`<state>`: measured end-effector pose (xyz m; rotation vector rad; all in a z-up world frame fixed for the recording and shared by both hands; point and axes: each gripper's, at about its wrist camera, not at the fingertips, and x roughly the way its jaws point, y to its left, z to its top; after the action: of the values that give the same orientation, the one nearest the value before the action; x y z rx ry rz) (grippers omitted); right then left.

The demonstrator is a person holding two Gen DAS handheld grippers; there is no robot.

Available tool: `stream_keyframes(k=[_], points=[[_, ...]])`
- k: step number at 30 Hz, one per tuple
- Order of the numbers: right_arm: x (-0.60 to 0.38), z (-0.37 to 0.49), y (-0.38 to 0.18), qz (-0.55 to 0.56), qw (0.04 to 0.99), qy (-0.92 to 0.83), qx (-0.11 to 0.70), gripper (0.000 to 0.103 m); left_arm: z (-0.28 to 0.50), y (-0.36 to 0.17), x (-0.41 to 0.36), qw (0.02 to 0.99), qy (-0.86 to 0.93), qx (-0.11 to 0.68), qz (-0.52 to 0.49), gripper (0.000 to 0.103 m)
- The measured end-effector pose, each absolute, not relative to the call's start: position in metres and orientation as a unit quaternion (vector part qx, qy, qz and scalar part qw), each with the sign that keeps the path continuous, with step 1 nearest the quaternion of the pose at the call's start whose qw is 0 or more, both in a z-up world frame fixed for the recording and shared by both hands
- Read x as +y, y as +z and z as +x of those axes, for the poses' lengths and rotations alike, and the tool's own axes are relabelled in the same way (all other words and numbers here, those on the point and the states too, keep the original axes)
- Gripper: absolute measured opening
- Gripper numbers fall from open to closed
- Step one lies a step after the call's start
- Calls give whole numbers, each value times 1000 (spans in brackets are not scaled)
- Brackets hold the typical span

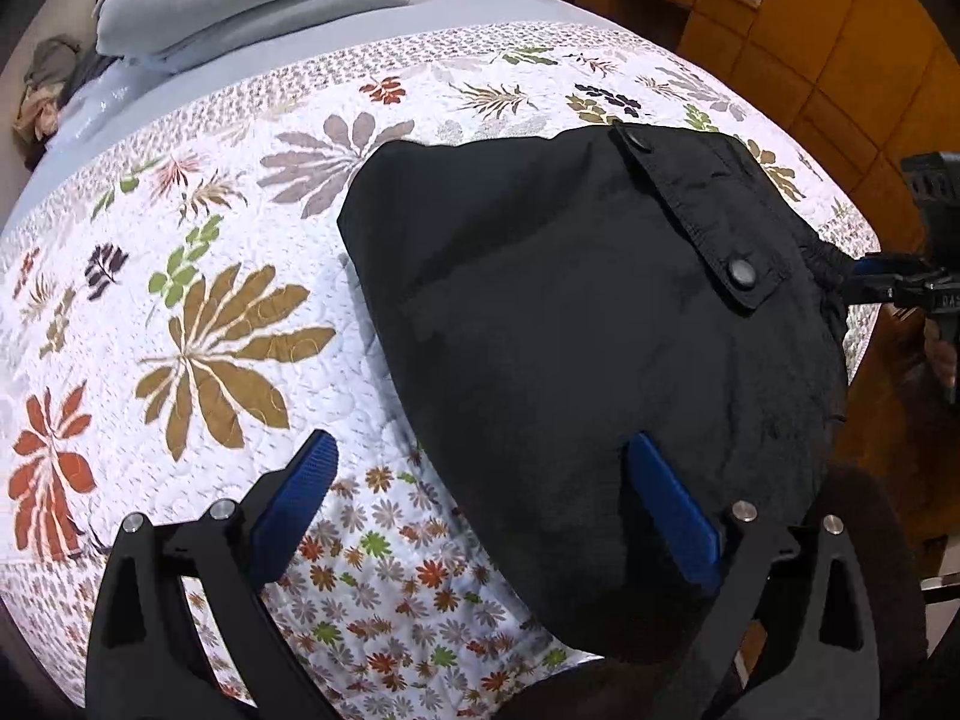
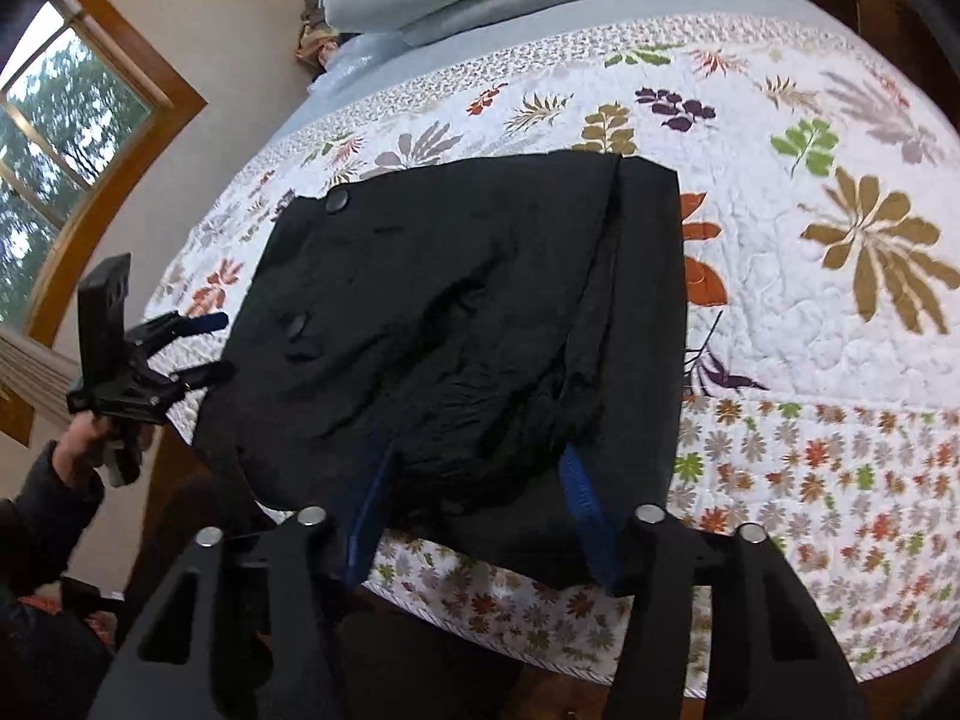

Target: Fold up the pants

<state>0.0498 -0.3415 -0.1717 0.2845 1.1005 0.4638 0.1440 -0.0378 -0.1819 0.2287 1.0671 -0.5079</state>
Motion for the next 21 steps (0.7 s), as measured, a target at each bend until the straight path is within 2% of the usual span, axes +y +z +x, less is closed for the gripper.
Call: stream_keyframes(k=[5, 7, 13, 17, 20, 21], points=[[-342, 39, -150, 121, 824, 228, 505, 41, 145, -183, -40, 825, -243, 499, 107, 98], [-342, 35, -143, 110, 828, 223, 503, 20, 145, -183, -41, 826, -243, 498, 107, 98], [-341, 31, -165, 95, 810, 202, 542, 20, 144, -180, -45, 832, -236, 488, 120, 98], [-345, 30, -166, 112, 811, 204, 536, 20, 144, -180, -45, 833, -233, 487, 119, 98], [-346, 30, -156, 108, 819, 202, 526, 25, 143, -178, -47, 835, -231, 484, 125, 98], [-346, 31, -153, 109, 821, 201, 524, 31, 143, -178, -47, 835, -230, 484, 127, 98]])
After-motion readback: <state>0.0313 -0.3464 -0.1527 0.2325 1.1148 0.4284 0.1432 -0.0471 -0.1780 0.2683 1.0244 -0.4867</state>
